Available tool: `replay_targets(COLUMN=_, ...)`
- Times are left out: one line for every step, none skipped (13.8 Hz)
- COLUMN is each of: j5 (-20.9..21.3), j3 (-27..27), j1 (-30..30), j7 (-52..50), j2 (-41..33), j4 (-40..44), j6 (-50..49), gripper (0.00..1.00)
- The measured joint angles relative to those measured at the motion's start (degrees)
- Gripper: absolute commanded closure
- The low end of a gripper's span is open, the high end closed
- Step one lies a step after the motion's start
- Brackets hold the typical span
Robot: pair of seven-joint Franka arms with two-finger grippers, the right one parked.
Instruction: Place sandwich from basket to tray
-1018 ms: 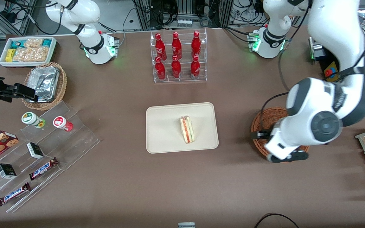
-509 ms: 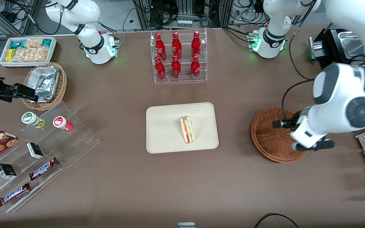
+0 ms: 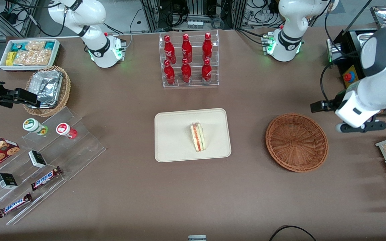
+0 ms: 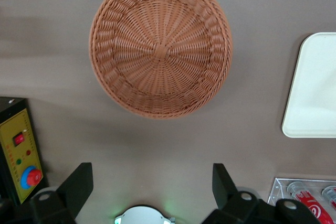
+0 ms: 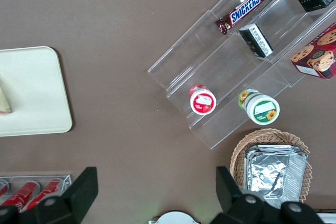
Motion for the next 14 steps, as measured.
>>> replay_targets(j5=0.0, j3=0.0, j1=0.2, j7=0.0, j2=-1.2, j4=-0.9, j6=-0.1, gripper=0.0)
replay_targets(j5=0.0, j3=0.1, j1=0.3, j7=0.0, j2=-2.4, j4=-1.9, j6=-0.1, gripper=0.0)
replay_targets(j5=0.0, j3=0.5, j1=0.1, j7=0.0, j2=-3.5, j4=-3.0, j6=-0.1, gripper=0.0)
replay_targets(j5=0.0, j3=1.8, j1=-0.6, j7=0.0, j2=-4.5, j4=-3.9, j6=-0.2, gripper=0.0)
replay_targets(j5=0.0, j3=4.3, j1=-2.7, j7=0.1, j2=-5.4, j4=-4.7, j6=-0.3, gripper=0.0)
replay_targets(j5=0.0, j3=7.2, j1=-5.2, j7=0.1, j2=-6.2, j4=-5.3, j6=-1.0, gripper=0.0)
replay_targets(j5=0.0, j3=9.0, j1=-6.8, j7=0.1, j2=-6.9, j4=-5.4, j6=-1.9, gripper=0.0)
replay_targets(j5=0.0, j3=9.9, j1=-7.5, j7=0.1, j2=-7.6, j4=-5.5, j6=-2.8, gripper=0.0)
replay_targets(j5=0.0, j3=10.1, j1=-7.7, j7=0.1, j2=-8.3, j4=-5.5, j6=-3.8, gripper=0.0)
replay_targets(j5=-0.1, j3=10.1, j1=-7.8, j7=0.1, j2=-9.0, j4=-5.5, j6=-4.6, gripper=0.0)
replay_targets(j5=-0.2, j3=10.1, j1=-7.8, j7=0.1, j2=-9.6, j4=-5.6, j6=-5.1, gripper=0.0)
replay_targets(j5=-0.2, j3=10.1, j1=-7.8, j7=0.1, j2=-10.1, j4=-5.6, j6=-5.4, gripper=0.0)
replay_targets(j5=-0.4, j3=10.2, j1=-7.8, j7=0.1, j2=-10.3, j4=-5.6, j6=-5.4, gripper=0.0)
replay_targets(j5=-0.5, j3=10.2, j1=-7.8, j7=0.1, j2=-10.4, j4=-5.5, j6=-5.4, gripper=0.0)
